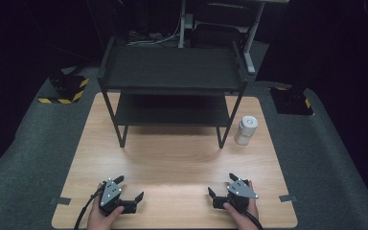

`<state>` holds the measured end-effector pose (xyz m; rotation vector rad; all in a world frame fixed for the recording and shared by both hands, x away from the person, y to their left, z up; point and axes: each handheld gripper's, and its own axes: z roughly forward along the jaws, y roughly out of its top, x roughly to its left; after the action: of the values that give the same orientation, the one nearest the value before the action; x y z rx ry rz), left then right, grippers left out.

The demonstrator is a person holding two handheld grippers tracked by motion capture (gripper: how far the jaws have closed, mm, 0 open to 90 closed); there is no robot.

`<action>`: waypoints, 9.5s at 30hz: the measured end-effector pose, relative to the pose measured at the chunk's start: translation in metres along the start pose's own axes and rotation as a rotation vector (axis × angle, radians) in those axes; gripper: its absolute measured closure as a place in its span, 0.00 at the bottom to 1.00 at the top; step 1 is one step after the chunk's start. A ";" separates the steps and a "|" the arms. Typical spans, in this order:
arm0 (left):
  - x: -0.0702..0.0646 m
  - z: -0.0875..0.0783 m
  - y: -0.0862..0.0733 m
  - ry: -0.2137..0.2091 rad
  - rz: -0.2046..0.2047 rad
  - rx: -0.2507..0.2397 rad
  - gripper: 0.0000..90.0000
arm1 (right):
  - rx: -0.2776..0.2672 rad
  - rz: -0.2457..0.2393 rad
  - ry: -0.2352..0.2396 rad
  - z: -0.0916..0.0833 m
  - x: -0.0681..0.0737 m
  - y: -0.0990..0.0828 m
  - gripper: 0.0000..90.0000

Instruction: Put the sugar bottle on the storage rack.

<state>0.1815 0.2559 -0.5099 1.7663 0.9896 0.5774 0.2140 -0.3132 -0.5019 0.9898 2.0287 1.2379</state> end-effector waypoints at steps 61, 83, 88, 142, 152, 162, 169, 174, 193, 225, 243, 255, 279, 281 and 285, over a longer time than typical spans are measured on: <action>0.001 -0.001 -0.001 -0.003 -0.004 -0.004 0.01 | -0.163 0.047 -0.109 -0.031 -0.018 0.016 0.01; 0.002 -0.001 -0.001 -0.011 -0.007 -0.004 0.01 | -0.169 0.134 -0.281 0.005 -0.055 0.033 0.01; 0.002 -0.001 -0.001 -0.013 -0.006 -0.005 0.01 | -0.154 0.158 -0.306 0.021 -0.064 0.036 0.02; 0.002 -0.001 -0.001 -0.012 -0.003 -0.006 0.01 | -0.193 0.190 -0.421 0.093 -0.090 0.051 0.35; 0.001 -0.001 -0.001 -0.010 -0.001 -0.007 0.01 | -0.223 0.168 -0.397 0.058 -0.067 0.049 0.35; 0.002 -0.002 -0.002 -0.014 0.002 -0.007 0.01 | -0.252 0.167 -0.342 0.029 -0.035 0.046 0.35; 0.002 -0.002 -0.002 -0.016 0.002 -0.006 0.01 | -0.258 0.152 -0.305 0.017 -0.014 0.051 0.35; 0.002 -0.001 -0.001 -0.019 0.001 -0.005 0.01 | -0.265 0.143 -0.276 0.011 0.001 0.059 0.35; 0.003 -0.001 -0.001 -0.023 0.003 -0.002 0.01 | -0.316 0.125 -0.155 0.018 0.031 0.137 0.35; 0.004 -0.002 -0.002 -0.033 0.003 -0.007 0.01 | -0.300 0.134 -0.183 0.111 0.028 0.219 0.35; 0.005 -0.002 -0.002 -0.038 0.005 -0.007 0.01 | -0.324 0.136 -0.209 0.147 0.024 0.216 0.35; 0.004 -0.002 -0.002 -0.035 0.009 -0.005 0.01 | -0.332 0.136 -0.208 0.146 0.025 0.212 0.35; 0.004 -0.002 -0.001 -0.037 0.015 -0.004 0.01 | -0.342 0.078 -0.154 0.119 0.020 0.199 0.00; 0.004 -0.002 -0.001 -0.037 0.017 -0.004 0.01 | -0.346 0.078 -0.140 0.113 0.018 0.194 0.00; 0.004 -0.002 -0.001 -0.036 0.016 -0.001 0.01 | -0.363 0.072 -0.112 0.099 0.015 0.180 0.00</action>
<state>0.1821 0.2604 -0.5102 1.7797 0.9506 0.5541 0.3352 -0.1976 -0.3813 0.9367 1.6196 1.4880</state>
